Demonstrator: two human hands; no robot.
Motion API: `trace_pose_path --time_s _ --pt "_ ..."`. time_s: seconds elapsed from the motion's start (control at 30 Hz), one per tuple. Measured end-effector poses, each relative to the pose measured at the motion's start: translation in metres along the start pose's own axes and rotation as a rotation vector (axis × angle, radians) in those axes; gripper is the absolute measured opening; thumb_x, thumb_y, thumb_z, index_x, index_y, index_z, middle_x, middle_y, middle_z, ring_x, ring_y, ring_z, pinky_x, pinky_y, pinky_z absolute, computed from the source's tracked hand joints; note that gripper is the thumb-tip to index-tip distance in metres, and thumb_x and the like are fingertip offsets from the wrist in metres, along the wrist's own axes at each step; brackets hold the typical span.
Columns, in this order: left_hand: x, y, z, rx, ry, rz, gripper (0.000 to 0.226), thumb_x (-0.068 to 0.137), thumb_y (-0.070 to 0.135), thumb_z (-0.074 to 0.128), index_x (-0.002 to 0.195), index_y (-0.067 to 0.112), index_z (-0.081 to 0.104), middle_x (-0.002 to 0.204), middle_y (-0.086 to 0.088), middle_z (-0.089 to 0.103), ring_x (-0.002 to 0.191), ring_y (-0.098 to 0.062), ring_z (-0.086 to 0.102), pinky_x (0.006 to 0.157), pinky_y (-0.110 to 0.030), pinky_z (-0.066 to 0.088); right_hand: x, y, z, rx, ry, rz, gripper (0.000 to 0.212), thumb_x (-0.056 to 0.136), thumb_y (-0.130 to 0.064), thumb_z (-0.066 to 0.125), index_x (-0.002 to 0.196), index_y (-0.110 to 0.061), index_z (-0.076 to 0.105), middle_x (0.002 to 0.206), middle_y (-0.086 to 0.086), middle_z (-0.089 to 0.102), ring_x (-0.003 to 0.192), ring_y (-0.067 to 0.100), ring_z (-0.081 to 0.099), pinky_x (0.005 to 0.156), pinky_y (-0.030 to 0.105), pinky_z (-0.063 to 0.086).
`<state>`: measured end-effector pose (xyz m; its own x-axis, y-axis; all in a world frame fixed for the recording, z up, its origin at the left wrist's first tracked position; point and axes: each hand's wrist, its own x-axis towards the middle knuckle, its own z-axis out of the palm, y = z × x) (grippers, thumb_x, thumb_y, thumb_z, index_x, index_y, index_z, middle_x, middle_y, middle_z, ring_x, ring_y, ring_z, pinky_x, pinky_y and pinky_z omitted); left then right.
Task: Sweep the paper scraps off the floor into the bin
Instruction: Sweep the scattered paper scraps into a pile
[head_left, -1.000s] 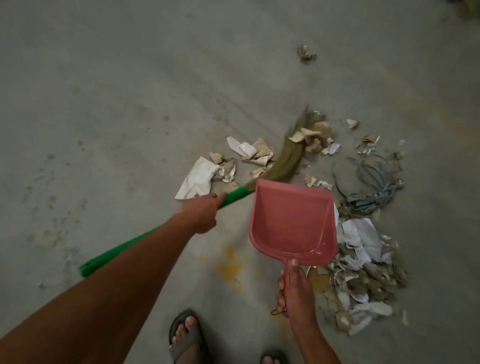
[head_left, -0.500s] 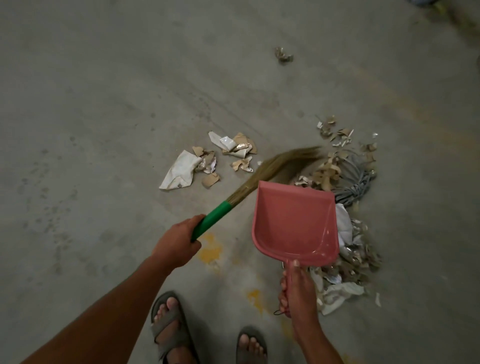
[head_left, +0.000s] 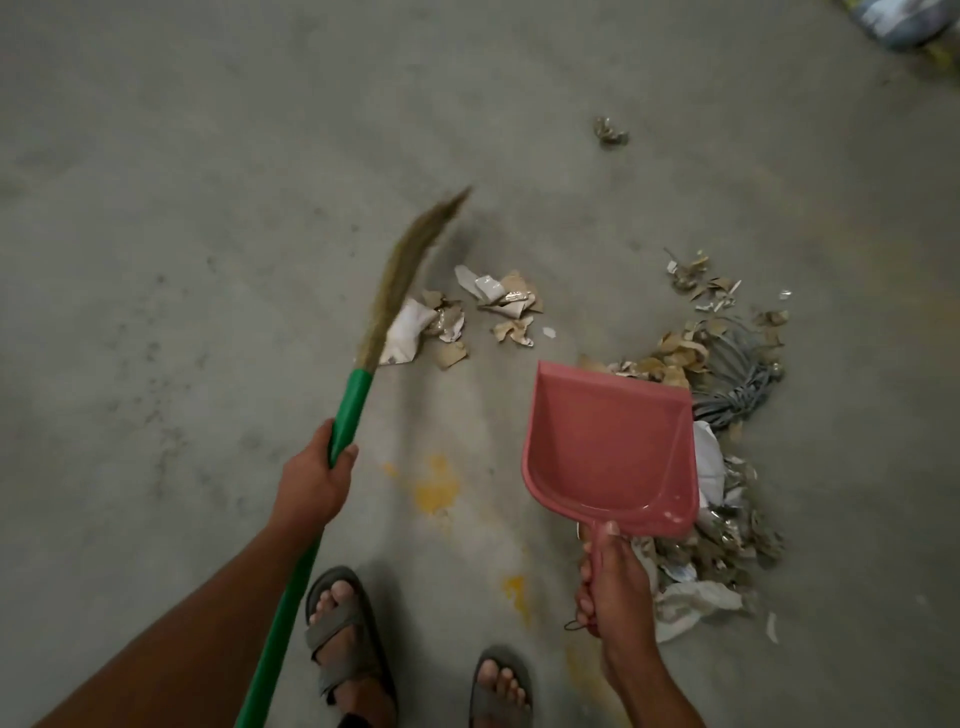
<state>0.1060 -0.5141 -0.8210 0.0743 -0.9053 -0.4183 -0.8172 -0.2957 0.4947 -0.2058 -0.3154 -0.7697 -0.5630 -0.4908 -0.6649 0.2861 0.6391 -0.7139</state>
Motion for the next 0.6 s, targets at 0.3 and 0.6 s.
trace_pose_path --time_s 0.3,0.6 --pt "0.008 -0.028 0.002 0.201 -0.199 -0.249 0.030 0.106 0.030 0.054 0.130 0.011 0.054 0.094 -0.017 0.068 0.057 -0.028 0.070 0.040 -0.028 0.051 0.001 0.017 -0.004 -0.002 -0.027 -0.024 0.051 0.110 -0.052 0.042 0.087 -0.007 0.055 0.067 0.009 0.047 0.039 0.016 0.037 0.040 0.022 0.033" --pt "0.016 0.021 0.056 0.395 -0.318 0.051 0.061 0.107 0.033 0.053 0.162 0.017 0.033 0.129 -0.025 0.066 0.105 -0.042 0.068 0.088 -0.043 0.058 0.002 0.032 -0.023 0.019 -0.011 0.023 0.047 0.110 -0.051 0.042 0.085 -0.013 0.053 0.063 0.004 0.046 0.036 0.016 0.036 0.040 0.021 0.033"
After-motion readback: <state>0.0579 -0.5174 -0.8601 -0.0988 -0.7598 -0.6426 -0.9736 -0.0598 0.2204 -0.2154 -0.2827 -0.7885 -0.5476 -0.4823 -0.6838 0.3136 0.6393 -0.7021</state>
